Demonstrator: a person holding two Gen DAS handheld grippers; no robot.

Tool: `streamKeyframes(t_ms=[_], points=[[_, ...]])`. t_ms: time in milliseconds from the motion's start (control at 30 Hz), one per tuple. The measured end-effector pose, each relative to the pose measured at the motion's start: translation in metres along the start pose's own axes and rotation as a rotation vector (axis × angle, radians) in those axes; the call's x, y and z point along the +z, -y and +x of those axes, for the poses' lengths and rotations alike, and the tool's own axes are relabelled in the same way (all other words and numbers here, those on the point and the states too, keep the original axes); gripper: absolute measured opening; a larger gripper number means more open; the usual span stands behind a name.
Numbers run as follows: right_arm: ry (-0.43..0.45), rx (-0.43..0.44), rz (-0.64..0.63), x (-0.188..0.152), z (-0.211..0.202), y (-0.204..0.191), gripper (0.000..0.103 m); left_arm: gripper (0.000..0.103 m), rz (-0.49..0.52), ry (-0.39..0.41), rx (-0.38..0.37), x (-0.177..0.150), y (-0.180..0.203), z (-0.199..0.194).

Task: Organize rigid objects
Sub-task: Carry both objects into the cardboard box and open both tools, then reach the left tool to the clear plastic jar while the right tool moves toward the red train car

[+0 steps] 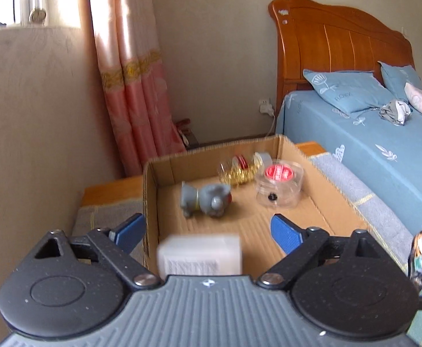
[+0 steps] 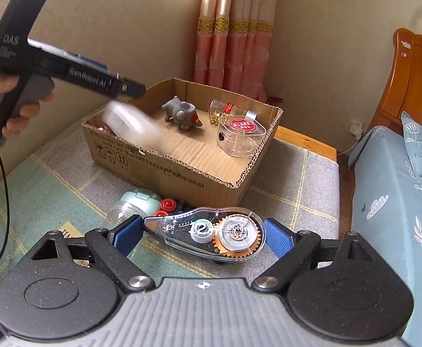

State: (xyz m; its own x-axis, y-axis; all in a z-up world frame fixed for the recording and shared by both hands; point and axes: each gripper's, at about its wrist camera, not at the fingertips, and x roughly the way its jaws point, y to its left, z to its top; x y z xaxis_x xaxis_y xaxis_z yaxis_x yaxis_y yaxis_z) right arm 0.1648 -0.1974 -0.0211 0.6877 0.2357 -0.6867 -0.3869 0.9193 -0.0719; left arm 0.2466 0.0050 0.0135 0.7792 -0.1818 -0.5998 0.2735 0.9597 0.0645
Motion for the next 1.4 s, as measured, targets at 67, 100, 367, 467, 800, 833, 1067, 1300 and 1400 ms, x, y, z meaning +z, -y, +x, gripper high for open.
streamKeyframes(t_ms=[67, 100, 367, 467, 800, 833, 1067, 1300, 1400], points=[[0.003, 0.002, -0.006, 0.003, 0.000, -0.002, 0.092, 0.093, -0.015, -0.026, -0.014, -0.010, -0.002, -0.004], [0.005, 0.003, -0.009, 0.005, 0.000, -0.004, 0.092, 0.093, -0.020, -0.033, -0.024, -0.014, -0.003, -0.008], [0.045, -0.004, -0.013, 0.032, -0.003, -0.015, 0.093, 0.099, -0.033, -0.046, -0.013, -0.047, -0.006, -0.041], [0.057, 0.000, 0.002, 0.049, -0.003, -0.017, 0.092, 0.099, -0.053, -0.047, -0.013, -0.056, -0.008, -0.050], [0.032, -0.012, 0.078, 0.092, 0.032, -0.012, 0.093, 0.099, -0.095, -0.056, -0.026, -0.080, -0.016, -0.070], [0.028, -0.014, 0.075, 0.094, 0.036, -0.012, 0.093, 0.099, -0.087, -0.055, -0.024, -0.081, -0.016, -0.071], [0.013, -0.043, 0.104, 0.109, 0.066, -0.005, 0.093, 0.099, -0.101, -0.078, -0.007, -0.087, -0.018, -0.068], [0.010, -0.056, 0.139, 0.109, 0.071, 0.005, 0.103, 0.099, -0.108, -0.093, 0.003, -0.092, -0.014, -0.070], [0.007, -0.062, 0.139, 0.097, 0.062, 0.006, 0.103, 0.099, -0.110, -0.102, 0.007, -0.092, -0.011, -0.069]])
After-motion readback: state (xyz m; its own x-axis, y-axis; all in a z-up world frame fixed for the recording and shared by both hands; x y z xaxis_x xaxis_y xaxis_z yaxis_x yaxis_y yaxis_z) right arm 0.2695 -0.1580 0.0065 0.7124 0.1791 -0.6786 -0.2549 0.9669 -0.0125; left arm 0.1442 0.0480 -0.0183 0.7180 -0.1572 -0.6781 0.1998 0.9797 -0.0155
